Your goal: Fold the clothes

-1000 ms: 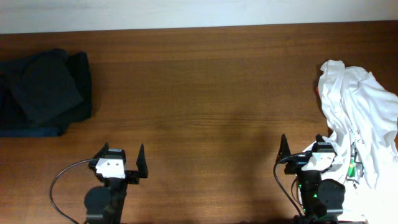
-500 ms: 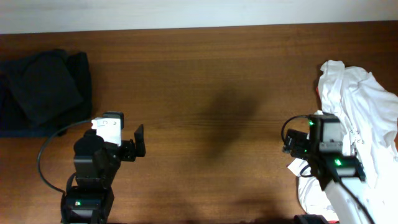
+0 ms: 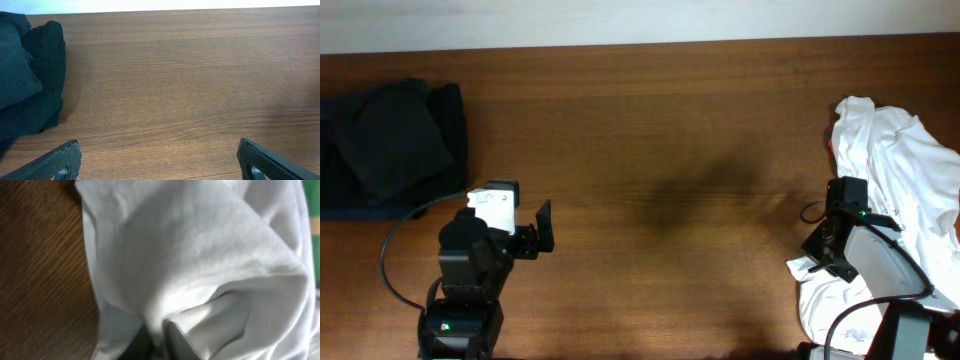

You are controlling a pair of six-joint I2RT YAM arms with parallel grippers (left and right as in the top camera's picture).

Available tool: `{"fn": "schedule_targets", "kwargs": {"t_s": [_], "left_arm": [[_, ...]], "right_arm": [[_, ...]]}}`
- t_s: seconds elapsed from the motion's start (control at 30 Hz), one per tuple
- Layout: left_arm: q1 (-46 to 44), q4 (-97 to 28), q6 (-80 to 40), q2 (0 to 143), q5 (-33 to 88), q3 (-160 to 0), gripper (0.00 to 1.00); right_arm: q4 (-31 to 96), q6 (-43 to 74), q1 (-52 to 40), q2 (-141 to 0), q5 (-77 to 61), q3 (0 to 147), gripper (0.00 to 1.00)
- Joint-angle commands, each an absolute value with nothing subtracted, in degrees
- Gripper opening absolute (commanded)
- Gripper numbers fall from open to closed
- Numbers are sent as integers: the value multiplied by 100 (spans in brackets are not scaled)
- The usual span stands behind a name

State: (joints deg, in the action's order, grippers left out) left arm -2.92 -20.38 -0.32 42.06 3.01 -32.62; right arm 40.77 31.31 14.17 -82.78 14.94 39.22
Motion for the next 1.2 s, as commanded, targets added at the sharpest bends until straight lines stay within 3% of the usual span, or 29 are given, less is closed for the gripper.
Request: {"fn": "schedule_targets", "kwargs": {"t_s": [0.0,0.2,0.3,0.33,0.4,0.43,0.53,0.57,0.63,0.7,0.83,0.93,1.07,1.1,1.17], "left_arm": [[-257,-2027,-84,4193,362,-3387,99],[-257,-2023,-84,4193,362,-3387,99],[-257,-2023,-84,4193,362,-3387,99],[-257,-2023,-84,4193,362,-3387,99],[-257,-2023,-84,4193,362,-3387,99],[-257,-1962,-84,4193,362,-3387,99],[-257,-1435,-84,4193,364,-3387,99],[-257,-1413,-84,4193,364,-3387,99],[-257,-1448,-84,4193,364,-3387,99],[-257,-1461,-86,4193,364,-3387,99],[-257,-1522,-86,4193,364,-3385,99],[-257,-1525,-84,4193,364,-3385,99],[-257,-1503,-86,4193,364,-3387,99],[-257,-1505,-86,4193,364,-3387,99],[-257,-1505,-86,4193,364,-3385,99]], "right_arm": [[4239,3181,1444,-8248,1275,4202,4],[6488,2600,1929,-7975,1068,7572,11],[6744,2526,1968,-7990,1072,7837,16],[6781,2526,1968,-7999,1072,7811,16],[6783,2526,1968,-7999,1063,7806,4],[6659,2211,1964,-7992,845,7815,4],[6455,1050,1955,-7979,-539,8718,4],[6482,379,1944,-7979,-1798,9776,4],[6497,274,1776,-7979,-2989,11045,4],[6726,316,1094,-7979,-3603,11867,4],[7811,336,-650,-8399,-3599,11504,4],[7526,338,-2029,-9303,-3514,11205,4],[6584,344,-2856,-10416,-3120,11205,6],[6403,340,-2930,-10571,-2829,11205,12],[6320,342,-2912,-10613,-2123,11207,50]]}}
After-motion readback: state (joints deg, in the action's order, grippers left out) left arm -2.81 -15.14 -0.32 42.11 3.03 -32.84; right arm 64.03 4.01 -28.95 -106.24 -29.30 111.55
